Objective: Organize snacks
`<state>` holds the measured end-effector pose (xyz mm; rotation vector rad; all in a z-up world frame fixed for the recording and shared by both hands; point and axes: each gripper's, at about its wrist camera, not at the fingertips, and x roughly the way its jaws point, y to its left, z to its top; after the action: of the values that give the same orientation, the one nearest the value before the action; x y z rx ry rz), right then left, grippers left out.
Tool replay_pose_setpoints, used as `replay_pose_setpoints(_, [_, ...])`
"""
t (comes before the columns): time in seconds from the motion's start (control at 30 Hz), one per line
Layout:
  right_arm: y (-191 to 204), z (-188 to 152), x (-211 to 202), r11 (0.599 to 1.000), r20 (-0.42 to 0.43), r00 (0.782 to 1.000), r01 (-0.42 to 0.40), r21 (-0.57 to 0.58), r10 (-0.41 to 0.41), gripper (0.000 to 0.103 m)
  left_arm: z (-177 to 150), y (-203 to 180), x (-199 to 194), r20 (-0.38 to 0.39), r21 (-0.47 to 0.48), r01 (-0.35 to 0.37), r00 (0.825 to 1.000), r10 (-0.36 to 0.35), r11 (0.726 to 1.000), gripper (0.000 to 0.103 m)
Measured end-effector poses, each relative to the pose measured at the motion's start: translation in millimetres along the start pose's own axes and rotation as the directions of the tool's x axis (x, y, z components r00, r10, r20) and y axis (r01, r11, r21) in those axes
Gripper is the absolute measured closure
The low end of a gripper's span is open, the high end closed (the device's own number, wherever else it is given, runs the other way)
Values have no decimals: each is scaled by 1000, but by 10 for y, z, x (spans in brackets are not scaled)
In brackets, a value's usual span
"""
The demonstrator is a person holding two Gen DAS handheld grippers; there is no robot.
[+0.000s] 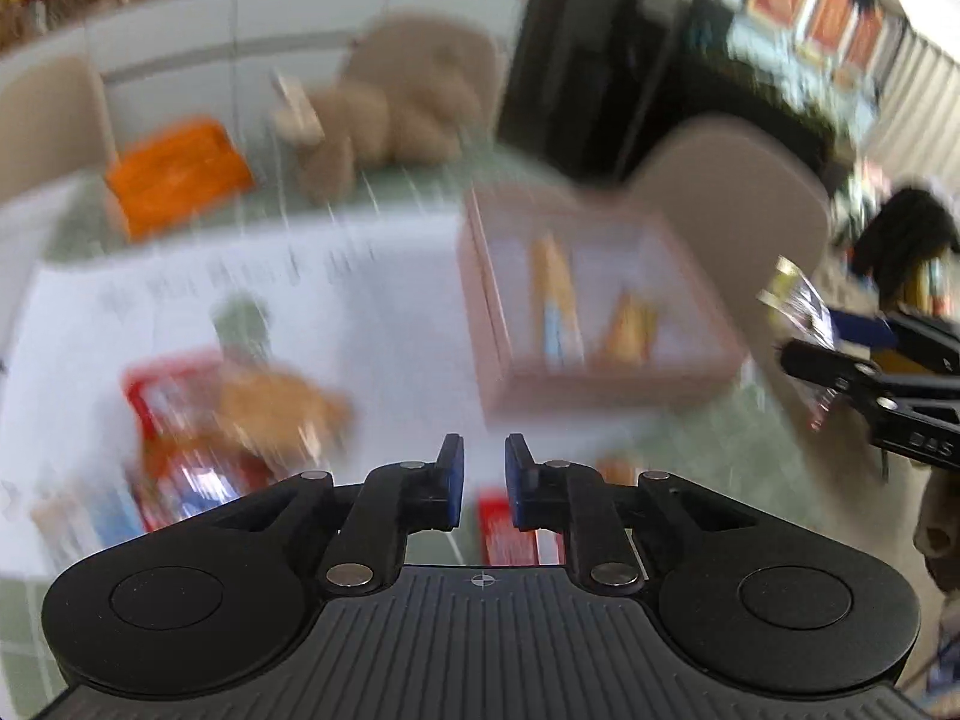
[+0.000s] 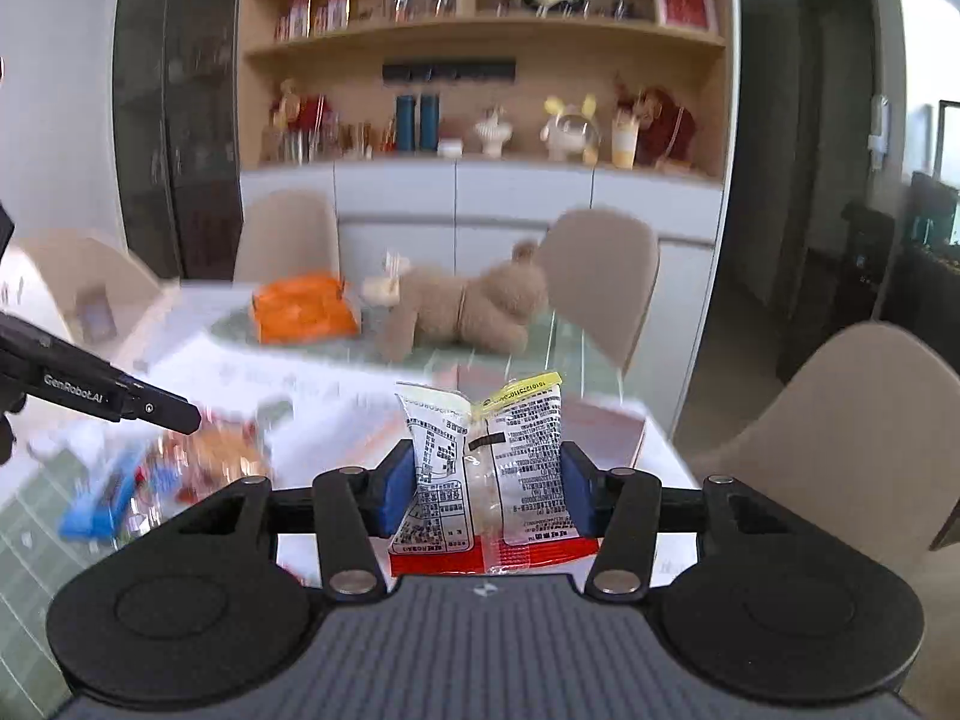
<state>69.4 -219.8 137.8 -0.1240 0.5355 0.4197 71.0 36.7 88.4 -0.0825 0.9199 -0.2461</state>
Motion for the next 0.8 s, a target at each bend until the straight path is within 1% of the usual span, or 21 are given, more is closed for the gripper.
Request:
replay_pose_setpoints(0.1, [145, -345, 210, 1000, -119, 993, -19, -12, 18, 53, -288, -221, 285, -103, 56, -10, 995, 16, 998, 85])
replay_pose_setpoints(0.17, [240, -591, 327, 1000, -191, 981, -22, -14, 19, 53, -428, -341, 380, -139, 93, -3, 990, 15, 996, 82])
replay_pose_setpoints(0.23, [306, -811, 451, 1000, -255, 967, -13, -12, 9, 53, -520, -472, 435, -153, 138, -3, 988, 24, 990, 82])
replay_pose_setpoints(0.33, [364, -1011, 564, 1000, -304, 953, 17, -7, -18, 52, -605, -622, 496, -164, 215, -23, 985, 59, 976, 82])
replay_pose_setpoints(0.37, [365, -1047, 592, 1000, -315, 949, 20, 1, -19, 49, -637, -670, 522, -164, 247, -36, 983, 79, 968, 82])
replay_pose_setpoints(0.4, [342, -1072, 625, 1000, -325, 946, 21, 7, -17, 42, -650, -691, 541, -154, 271, -46, 984, 90, 962, 81])
replay_pose_setpoints(0.43, [346, -1098, 645, 1000, -336, 942, 19, 10, -14, 39, -656, -726, 543, -144, 292, -55, 984, 101, 955, 82])
replay_pose_setpoints(0.5, [359, -1124, 668, 999, -334, 942, 29, 12, -23, 31, -652, -754, 541, -145, 297, -57, 984, 104, 953, 82])
replay_pose_setpoints(0.57, [347, -1133, 677, 999, -333, 943, 33, 15, -26, 29, -616, -729, 584, -156, 281, -36, 984, 82, 959, 81])
replay_pose_setpoints(0.6, [316, -1149, 676, 999, -333, 943, 31, 24, -21, 28, -591, -712, 595, -164, 270, -19, 984, 65, 963, 73])
replay_pose_setpoints(0.63, [301, -1155, 682, 999, -333, 943, 30, 34, -17, 28, -582, -707, 579, -174, 255, 9, 984, 37, 967, 58])
replay_pose_setpoints(0.7, [245, -1154, 629, 998, -333, 943, 29, 50, -11, 26, -565, -680, 612, -192, 216, 76, 981, -34, 973, 44])
replay_pose_setpoints(0.77, [239, -1155, 618, 998, -332, 943, 29, 51, -10, 26, -561, -649, 580, -183, 187, 85, 982, -50, 979, 46])
replay_pose_setpoints(0.8, [241, -1153, 623, 998, -332, 943, 28, 50, -10, 26, -562, -645, 546, -164, 175, 71, 986, -42, 982, 47])
